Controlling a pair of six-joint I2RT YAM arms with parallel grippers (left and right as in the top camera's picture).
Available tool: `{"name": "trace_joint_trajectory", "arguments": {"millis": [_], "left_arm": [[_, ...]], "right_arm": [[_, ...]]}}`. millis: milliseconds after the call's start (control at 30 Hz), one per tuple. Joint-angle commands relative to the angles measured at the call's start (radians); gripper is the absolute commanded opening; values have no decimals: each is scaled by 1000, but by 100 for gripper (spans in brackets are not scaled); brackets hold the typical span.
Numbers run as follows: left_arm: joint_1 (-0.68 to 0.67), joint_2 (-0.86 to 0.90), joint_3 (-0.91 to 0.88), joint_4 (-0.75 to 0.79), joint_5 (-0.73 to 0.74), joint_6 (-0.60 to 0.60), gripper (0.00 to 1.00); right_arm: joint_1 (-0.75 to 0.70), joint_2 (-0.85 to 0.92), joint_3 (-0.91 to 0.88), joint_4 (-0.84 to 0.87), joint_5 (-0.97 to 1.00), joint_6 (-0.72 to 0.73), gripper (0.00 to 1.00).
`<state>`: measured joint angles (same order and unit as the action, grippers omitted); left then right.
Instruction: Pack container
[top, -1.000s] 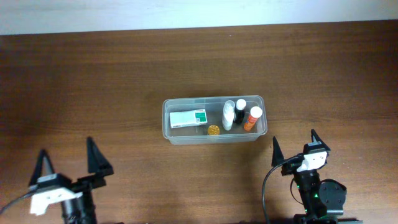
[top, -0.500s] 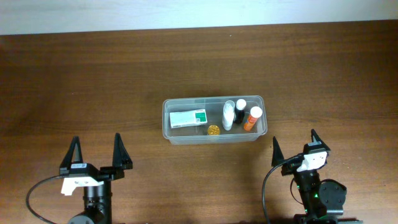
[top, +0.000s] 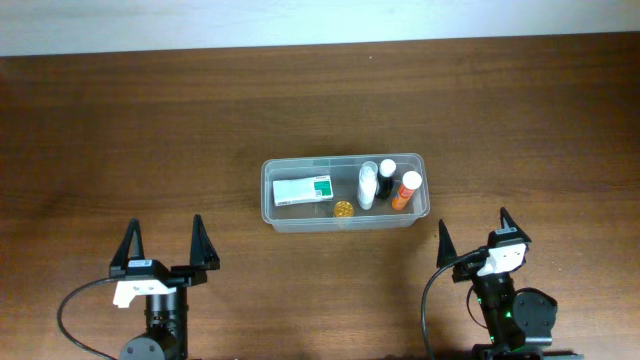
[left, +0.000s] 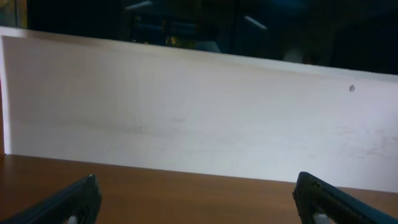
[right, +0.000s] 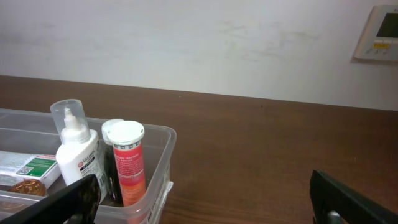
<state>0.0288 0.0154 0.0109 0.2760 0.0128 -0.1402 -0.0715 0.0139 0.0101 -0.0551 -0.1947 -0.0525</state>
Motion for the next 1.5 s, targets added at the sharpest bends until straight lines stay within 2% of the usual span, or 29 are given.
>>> {"name": "trace_joint_trajectory", "arguments": {"millis": [0, 167, 567, 1467], "left_arm": [[-5, -10, -2, -40, 18, -5, 99], [-5, -10, -2, -185, 17, -5, 99], [-5, -10, -2, -360, 17, -5, 99], [-5, 5, -2, -357, 18, -4, 100]], "right_arm": [[-8, -10, -5, -5, -16, 9, 98], [-8, -10, -5, -5, -16, 8, 98], [-8, -10, -5, -5, -16, 8, 99], [-8, -10, -5, -5, -16, 9, 98]]}}
